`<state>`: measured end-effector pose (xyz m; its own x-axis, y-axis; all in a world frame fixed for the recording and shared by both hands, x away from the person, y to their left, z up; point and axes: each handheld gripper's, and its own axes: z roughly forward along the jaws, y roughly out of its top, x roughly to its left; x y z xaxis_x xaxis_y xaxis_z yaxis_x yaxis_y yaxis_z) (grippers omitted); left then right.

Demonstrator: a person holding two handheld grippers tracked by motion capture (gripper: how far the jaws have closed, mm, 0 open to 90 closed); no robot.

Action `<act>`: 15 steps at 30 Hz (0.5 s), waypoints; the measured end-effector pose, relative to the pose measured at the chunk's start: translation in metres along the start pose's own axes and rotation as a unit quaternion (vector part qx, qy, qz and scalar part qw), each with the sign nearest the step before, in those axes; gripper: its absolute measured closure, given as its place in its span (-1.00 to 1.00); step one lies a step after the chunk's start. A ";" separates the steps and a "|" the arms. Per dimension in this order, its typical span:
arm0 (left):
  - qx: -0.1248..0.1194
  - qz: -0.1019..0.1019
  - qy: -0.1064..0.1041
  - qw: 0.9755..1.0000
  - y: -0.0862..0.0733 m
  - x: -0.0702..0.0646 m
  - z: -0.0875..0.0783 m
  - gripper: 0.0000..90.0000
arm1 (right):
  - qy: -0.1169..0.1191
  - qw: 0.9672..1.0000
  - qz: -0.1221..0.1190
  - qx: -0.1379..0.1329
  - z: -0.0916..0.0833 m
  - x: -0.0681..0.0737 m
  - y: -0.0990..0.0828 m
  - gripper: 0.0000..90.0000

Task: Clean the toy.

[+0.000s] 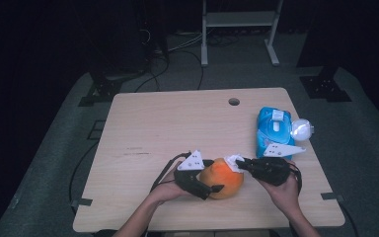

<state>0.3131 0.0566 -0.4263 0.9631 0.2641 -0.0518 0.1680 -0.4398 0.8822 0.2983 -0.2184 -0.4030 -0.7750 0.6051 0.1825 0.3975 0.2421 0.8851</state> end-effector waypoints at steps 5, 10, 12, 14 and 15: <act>0.004 0.021 -0.003 1.000 -0.002 -0.006 0.001 -0.49 | 0.024 0.999 -0.026 -0.002 0.004 0.022 0.005 0.83; 0.007 0.038 -0.010 0.999 -0.004 -0.010 0.002 -0.43 | 0.044 0.998 -0.046 0.000 0.007 0.034 0.011 0.83; 0.006 0.048 -0.012 0.999 -0.005 -0.012 0.002 -0.42 | 0.044 0.998 -0.045 0.002 0.007 0.033 0.011 0.83; 0.011 0.063 -0.015 0.998 -0.006 -0.013 0.001 -0.41 | 0.036 0.999 -0.036 0.003 0.006 0.026 0.010 0.83; 0.010 0.070 -0.017 0.997 -0.006 -0.013 0.001 -0.41 | 0.030 0.999 -0.032 0.005 0.005 0.021 0.009 0.83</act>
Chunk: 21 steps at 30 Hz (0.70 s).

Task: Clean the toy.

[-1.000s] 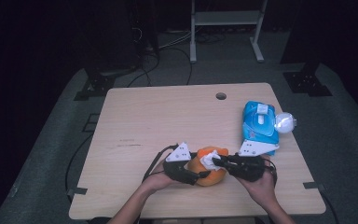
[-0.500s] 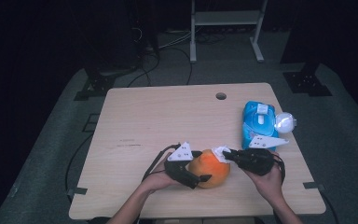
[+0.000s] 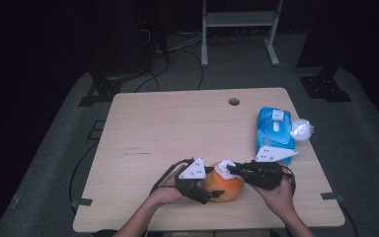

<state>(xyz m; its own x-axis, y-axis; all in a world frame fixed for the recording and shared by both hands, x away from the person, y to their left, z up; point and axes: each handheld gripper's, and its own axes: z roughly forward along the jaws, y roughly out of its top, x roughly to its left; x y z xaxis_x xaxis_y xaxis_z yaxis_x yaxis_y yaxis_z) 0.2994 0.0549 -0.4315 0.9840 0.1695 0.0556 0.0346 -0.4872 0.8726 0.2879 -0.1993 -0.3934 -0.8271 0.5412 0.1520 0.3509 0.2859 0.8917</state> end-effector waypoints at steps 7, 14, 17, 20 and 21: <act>0.004 0.017 -0.004 1.000 0.001 -0.005 0.004 -0.42 | 0.003 1.000 0.020 0.010 -0.004 -0.010 -0.006 0.83; 0.013 0.047 -0.008 0.999 0.001 -0.010 0.005 -0.43 | 0.041 0.999 -0.015 0.022 0.006 0.008 0.003 0.83; 0.010 0.044 -0.008 0.999 0.001 -0.009 0.004 -0.43 | 0.026 0.999 -0.006 0.029 0.002 -0.002 0.002 0.83; 0.010 0.042 -0.009 0.999 0.002 -0.009 0.006 -0.43 | 0.016 0.999 0.022 0.035 -0.002 -0.015 -0.004 0.83; 0.012 0.046 -0.010 0.999 0.003 -0.010 0.007 -0.44 | 0.019 0.999 0.029 0.034 -0.002 -0.016 -0.005 0.83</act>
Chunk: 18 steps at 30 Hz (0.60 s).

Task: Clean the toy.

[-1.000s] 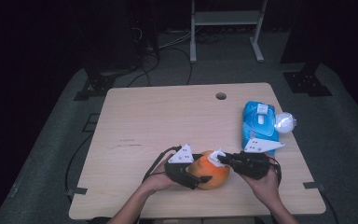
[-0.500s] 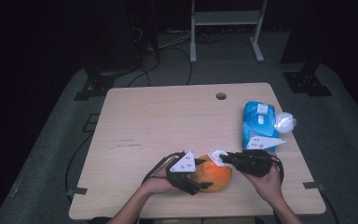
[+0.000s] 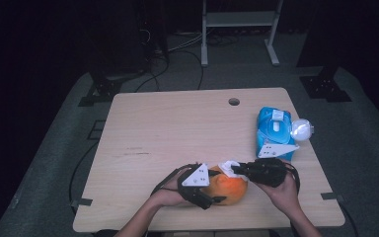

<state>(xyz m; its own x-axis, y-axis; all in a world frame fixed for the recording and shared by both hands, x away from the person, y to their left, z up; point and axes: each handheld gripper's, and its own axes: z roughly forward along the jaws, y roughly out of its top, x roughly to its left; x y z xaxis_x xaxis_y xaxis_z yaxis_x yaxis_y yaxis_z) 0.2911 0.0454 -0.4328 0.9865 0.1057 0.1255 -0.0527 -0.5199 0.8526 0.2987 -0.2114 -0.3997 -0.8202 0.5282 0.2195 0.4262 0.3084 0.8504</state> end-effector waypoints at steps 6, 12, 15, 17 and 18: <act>0.010 0.022 -0.011 1.000 0.003 -0.007 0.006 -0.46 | 0.019 1.000 -0.016 0.001 0.011 0.013 0.004 0.83; 0.009 0.015 -0.012 1.000 0.002 -0.003 0.001 -0.45 | 0.000 1.000 0.003 0.006 0.008 -0.002 0.000 0.83; 0.007 0.013 -0.013 1.000 0.001 -0.001 0.000 -0.45 | -0.020 0.999 0.027 0.017 0.003 -0.018 -0.008 0.83; 0.003 0.009 -0.014 1.000 0.000 -0.001 0.000 -0.45 | -0.021 0.999 0.036 0.018 0.001 -0.021 -0.011 0.83; 0.003 0.009 -0.014 1.000 0.000 -0.001 0.000 -0.45 | -0.021 0.999 0.036 0.018 0.001 -0.021 -0.011 0.83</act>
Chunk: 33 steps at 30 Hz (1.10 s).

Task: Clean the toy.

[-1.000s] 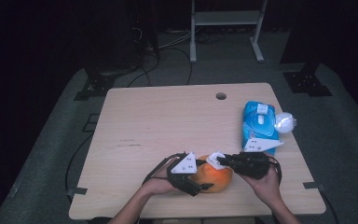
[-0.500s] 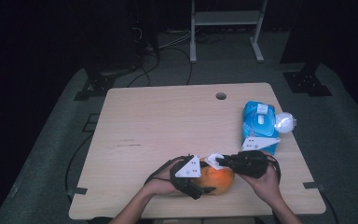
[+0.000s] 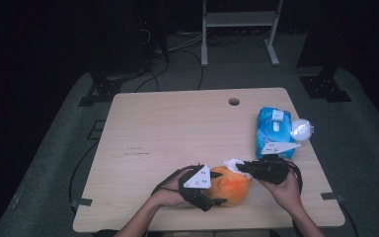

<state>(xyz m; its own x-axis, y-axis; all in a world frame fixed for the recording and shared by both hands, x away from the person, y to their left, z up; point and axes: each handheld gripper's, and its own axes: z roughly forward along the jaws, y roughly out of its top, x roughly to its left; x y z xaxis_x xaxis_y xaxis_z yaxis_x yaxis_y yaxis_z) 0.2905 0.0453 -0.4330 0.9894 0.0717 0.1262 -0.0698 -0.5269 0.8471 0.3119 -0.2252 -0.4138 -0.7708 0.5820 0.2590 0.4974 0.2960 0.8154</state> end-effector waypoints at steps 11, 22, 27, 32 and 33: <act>-0.006 -0.025 0.014 1.000 -0.002 0.007 -0.005 -0.44 | 0.013 1.000 -0.013 -0.017 -0.002 0.010 0.007 0.83; -0.025 -0.074 0.027 0.997 -0.010 0.017 -0.009 -0.43 | 0.014 1.000 0.004 -0.024 -0.014 0.001 0.002 0.82; -0.034 -0.098 0.036 0.994 -0.012 0.022 -0.012 -0.44 | 0.032 0.998 -0.008 -0.044 -0.018 0.012 0.008 0.82; -0.037 -0.105 0.032 0.993 -0.014 0.025 -0.014 -0.44 | 0.027 0.999 0.017 -0.038 -0.015 -0.002 0.000 0.83; -0.037 -0.105 0.032 0.993 -0.014 0.025 -0.014 -0.44 | 0.024 0.999 0.022 -0.039 -0.015 -0.005 -0.002 0.83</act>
<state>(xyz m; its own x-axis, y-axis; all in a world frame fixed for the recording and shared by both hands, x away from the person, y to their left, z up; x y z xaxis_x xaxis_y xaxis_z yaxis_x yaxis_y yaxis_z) 0.3140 0.0661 -0.4348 0.9729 0.2295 -0.0272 0.1267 -0.4312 0.8933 0.3093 -0.2398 -0.4088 -0.7677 0.5560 0.3186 0.5005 0.2098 0.8399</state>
